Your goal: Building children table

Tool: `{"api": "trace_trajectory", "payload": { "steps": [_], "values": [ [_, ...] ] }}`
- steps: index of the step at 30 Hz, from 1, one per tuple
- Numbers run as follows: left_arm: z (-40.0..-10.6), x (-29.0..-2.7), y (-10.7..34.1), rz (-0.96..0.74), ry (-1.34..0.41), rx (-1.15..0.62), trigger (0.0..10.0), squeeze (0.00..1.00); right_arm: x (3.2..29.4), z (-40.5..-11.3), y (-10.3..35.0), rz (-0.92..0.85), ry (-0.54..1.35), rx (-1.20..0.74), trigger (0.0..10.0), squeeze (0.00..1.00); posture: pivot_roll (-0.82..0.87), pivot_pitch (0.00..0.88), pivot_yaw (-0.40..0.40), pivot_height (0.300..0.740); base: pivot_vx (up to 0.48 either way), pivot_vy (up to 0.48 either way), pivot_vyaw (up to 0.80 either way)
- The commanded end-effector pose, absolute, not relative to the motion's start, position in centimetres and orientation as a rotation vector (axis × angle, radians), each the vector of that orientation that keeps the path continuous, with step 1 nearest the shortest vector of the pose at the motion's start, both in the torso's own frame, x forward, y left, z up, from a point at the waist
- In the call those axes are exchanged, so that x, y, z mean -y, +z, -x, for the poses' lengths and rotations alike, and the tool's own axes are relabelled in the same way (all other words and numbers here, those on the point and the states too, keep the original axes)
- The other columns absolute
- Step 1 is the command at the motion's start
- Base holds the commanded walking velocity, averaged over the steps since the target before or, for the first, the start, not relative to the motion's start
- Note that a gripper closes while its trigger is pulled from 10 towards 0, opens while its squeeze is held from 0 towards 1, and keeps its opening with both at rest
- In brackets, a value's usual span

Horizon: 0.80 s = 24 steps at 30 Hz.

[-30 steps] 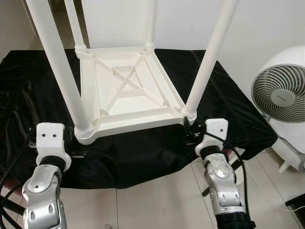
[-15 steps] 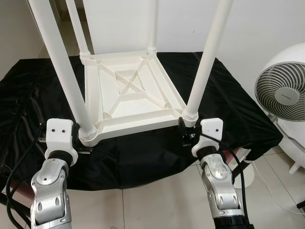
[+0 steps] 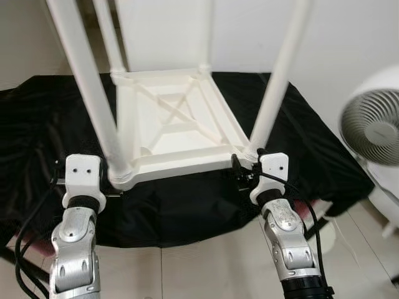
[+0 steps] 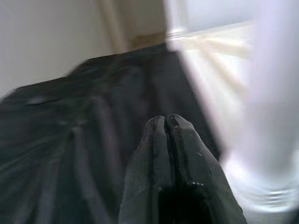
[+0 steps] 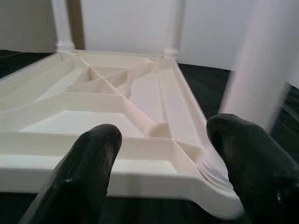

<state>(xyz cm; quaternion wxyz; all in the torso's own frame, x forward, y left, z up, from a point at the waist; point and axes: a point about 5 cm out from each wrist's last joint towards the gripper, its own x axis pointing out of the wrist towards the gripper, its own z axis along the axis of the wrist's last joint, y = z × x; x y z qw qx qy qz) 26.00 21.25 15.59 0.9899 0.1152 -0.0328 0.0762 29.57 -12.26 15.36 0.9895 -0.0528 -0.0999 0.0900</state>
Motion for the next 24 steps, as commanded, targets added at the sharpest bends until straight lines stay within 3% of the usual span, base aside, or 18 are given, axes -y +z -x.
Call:
{"api": "trace_trajectory", "payload": {
  "steps": [1, 5, 24],
  "values": [
    [-26.08, -20.82, 15.74, -0.229, 0.171, 0.082, 10.0, 0.00, 11.90, -29.61, 15.45, 0.079, 0.207, 0.200, 10.0, 0.00, 0.00, 0.024, 0.004, 0.740, 0.424, 0.000, 0.00],
    [-26.07, -20.83, 15.76, -0.230, 0.171, 0.084, 10.0, 0.00, 11.88, -29.60, 15.39, 0.073, 0.207, 0.197, 10.0, 0.00, 0.00, 0.024, 0.004, 0.740, 0.346, 0.000, 0.00],
    [-25.91, -21.19, 15.42, -0.231, 0.191, 0.066, 10.0, 0.00, 11.68, -29.09, 15.03, 0.086, 0.237, 0.191, 10.0, 0.00, -0.01, 0.038, 0.010, 0.740, 0.000, 0.000, 0.00]
  ]
}}
